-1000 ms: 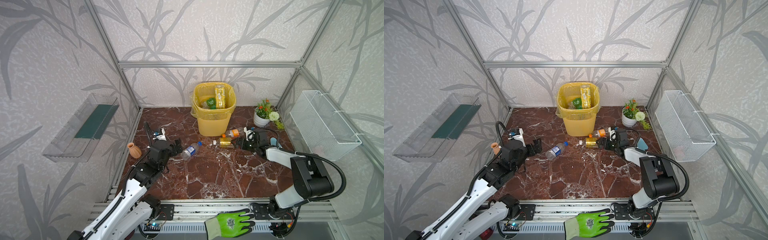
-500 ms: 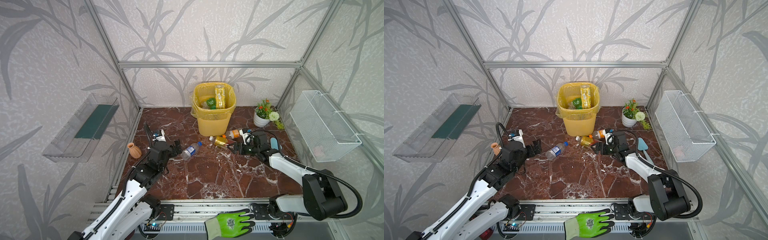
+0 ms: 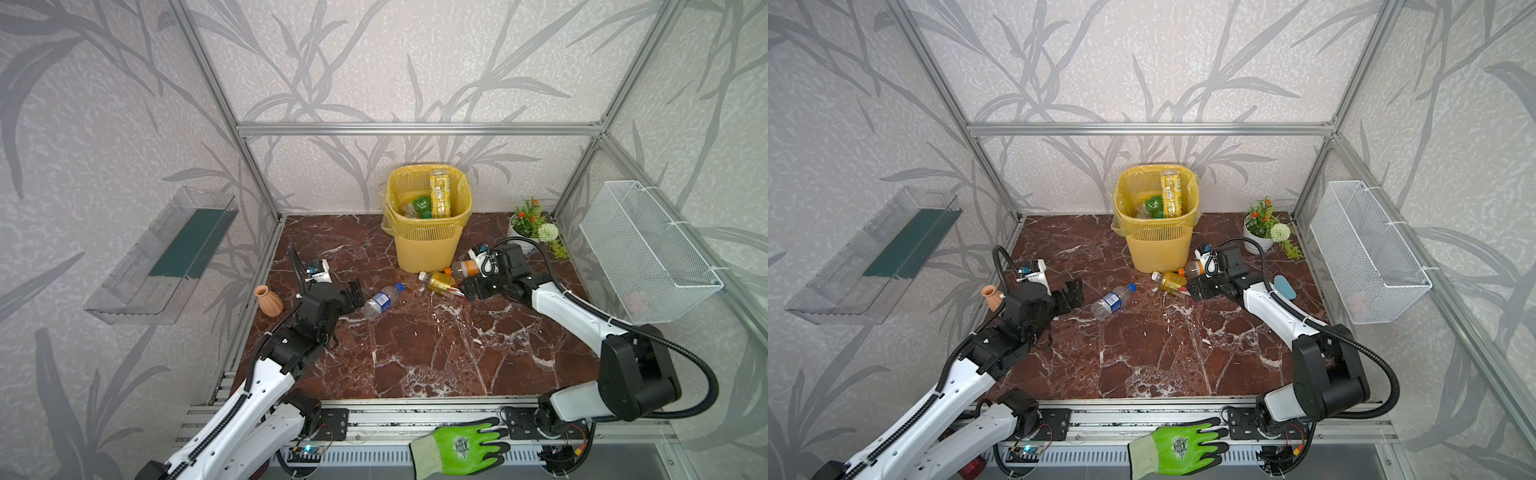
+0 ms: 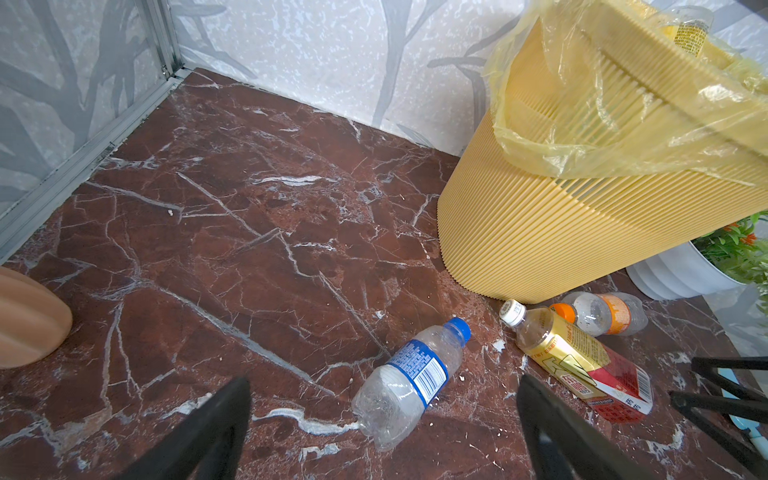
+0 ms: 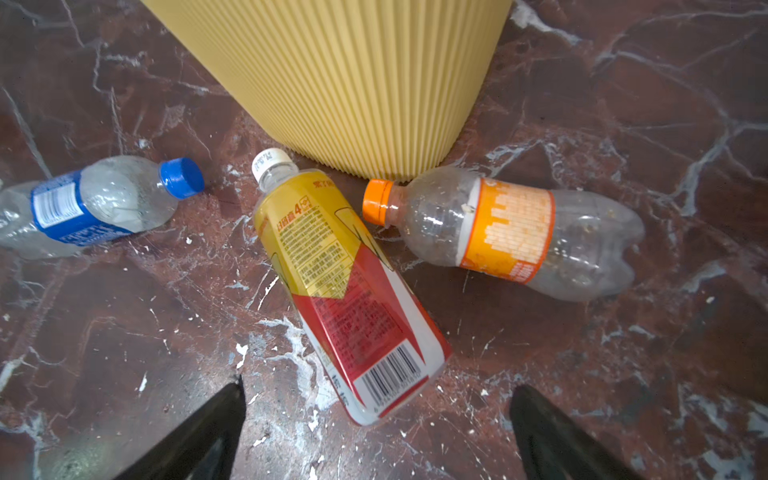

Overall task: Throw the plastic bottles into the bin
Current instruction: 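Lower the right gripper onto the red-and-yellow juice bottle beside the bin, then close the right gripper on the juice bottle's cap end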

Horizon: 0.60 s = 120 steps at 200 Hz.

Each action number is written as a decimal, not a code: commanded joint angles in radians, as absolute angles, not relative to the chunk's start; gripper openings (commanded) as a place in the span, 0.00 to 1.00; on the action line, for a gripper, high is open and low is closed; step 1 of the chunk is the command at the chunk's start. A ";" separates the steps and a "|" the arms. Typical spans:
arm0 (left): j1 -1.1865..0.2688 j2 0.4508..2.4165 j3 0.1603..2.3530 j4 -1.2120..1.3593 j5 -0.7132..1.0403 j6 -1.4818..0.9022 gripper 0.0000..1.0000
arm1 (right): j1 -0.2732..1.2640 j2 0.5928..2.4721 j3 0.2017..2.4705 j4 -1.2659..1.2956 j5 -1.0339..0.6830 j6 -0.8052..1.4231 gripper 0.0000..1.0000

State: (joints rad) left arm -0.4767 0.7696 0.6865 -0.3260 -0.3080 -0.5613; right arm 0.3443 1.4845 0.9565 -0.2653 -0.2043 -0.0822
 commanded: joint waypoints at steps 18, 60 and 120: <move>-0.472 0.755 0.677 -0.329 -0.323 -0.582 0.99 | 0.420 1.616 1.088 -0.394 -0.120 -0.256 0.99; -0.472 0.732 0.669 -0.346 -0.343 -0.580 0.99 | 0.440 1.766 1.226 -0.536 -0.119 -0.304 1.00; -0.472 0.734 0.664 -0.342 -0.350 -0.580 0.99 | 0.514 1.840 1.273 -0.596 -0.100 -0.336 0.94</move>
State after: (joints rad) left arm -0.4763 0.7376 0.6704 -0.3313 -0.3214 -0.5617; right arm 0.4896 1.8187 1.2331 -0.5236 -0.1181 -0.3099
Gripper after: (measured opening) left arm 0.992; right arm 0.959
